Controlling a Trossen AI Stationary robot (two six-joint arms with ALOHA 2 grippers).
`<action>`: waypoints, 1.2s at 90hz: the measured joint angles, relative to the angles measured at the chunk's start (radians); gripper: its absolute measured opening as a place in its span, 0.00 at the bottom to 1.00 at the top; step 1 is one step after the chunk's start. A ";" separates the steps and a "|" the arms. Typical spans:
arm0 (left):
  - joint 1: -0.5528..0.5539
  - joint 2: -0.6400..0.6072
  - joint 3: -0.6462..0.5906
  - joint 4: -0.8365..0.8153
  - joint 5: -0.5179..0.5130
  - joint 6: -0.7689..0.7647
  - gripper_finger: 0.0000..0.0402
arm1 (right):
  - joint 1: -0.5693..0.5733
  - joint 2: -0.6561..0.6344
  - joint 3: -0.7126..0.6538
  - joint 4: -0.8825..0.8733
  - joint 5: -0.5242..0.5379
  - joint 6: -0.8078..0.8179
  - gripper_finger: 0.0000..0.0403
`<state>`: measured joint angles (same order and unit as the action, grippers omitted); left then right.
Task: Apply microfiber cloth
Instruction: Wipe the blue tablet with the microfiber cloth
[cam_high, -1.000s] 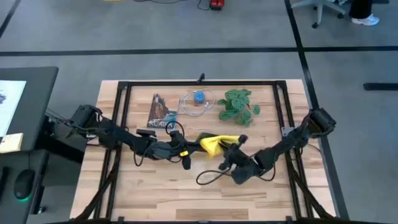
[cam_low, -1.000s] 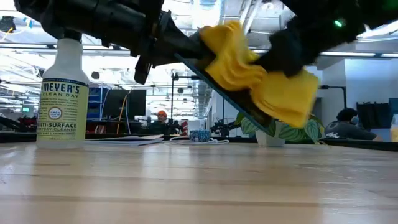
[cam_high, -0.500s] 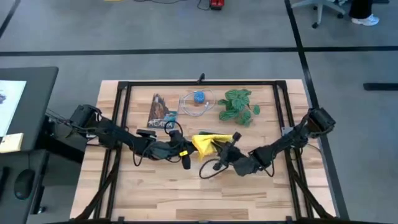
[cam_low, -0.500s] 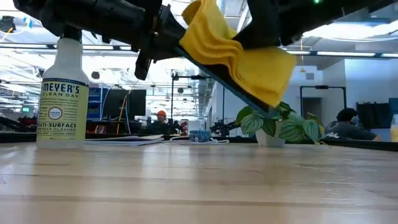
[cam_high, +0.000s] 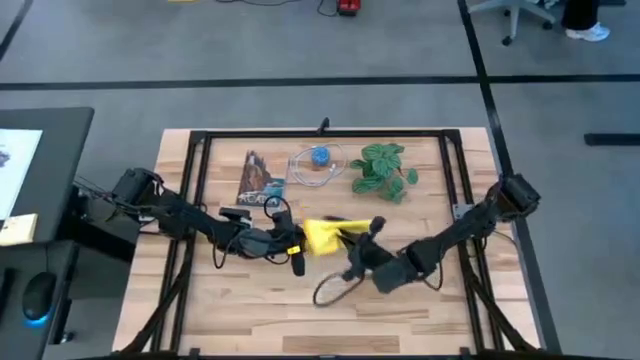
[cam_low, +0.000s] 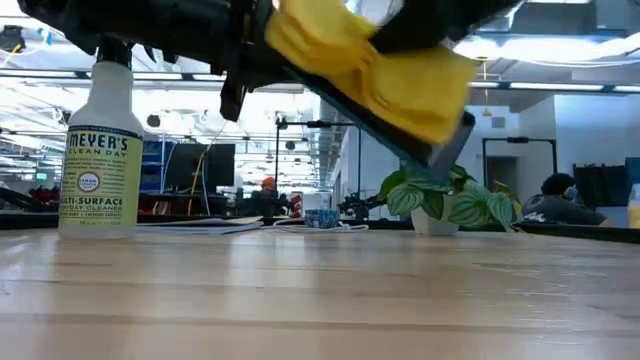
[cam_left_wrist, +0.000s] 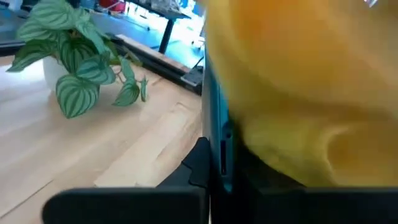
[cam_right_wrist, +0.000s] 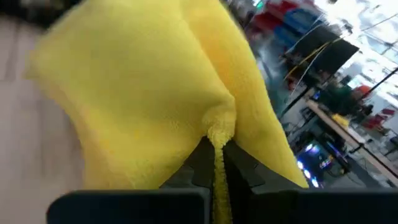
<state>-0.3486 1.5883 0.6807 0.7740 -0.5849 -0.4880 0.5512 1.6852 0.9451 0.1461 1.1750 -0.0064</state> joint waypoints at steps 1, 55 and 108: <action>0.000 0.000 0.000 0.002 0.000 0.003 0.01 | 0.006 0.000 0.000 -0.025 0.004 0.021 0.00; 0.001 -0.002 0.000 0.012 -0.023 0.017 0.01 | -0.094 0.005 0.038 0.375 0.099 -0.463 0.00; 0.000 -0.002 -0.001 0.166 -0.020 0.060 0.01 | 0.109 0.005 0.037 -0.319 0.214 0.070 0.00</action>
<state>-0.3485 1.5867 0.6800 0.9403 -0.6049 -0.4277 0.6600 1.6901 0.9825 -0.1730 1.3886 0.0632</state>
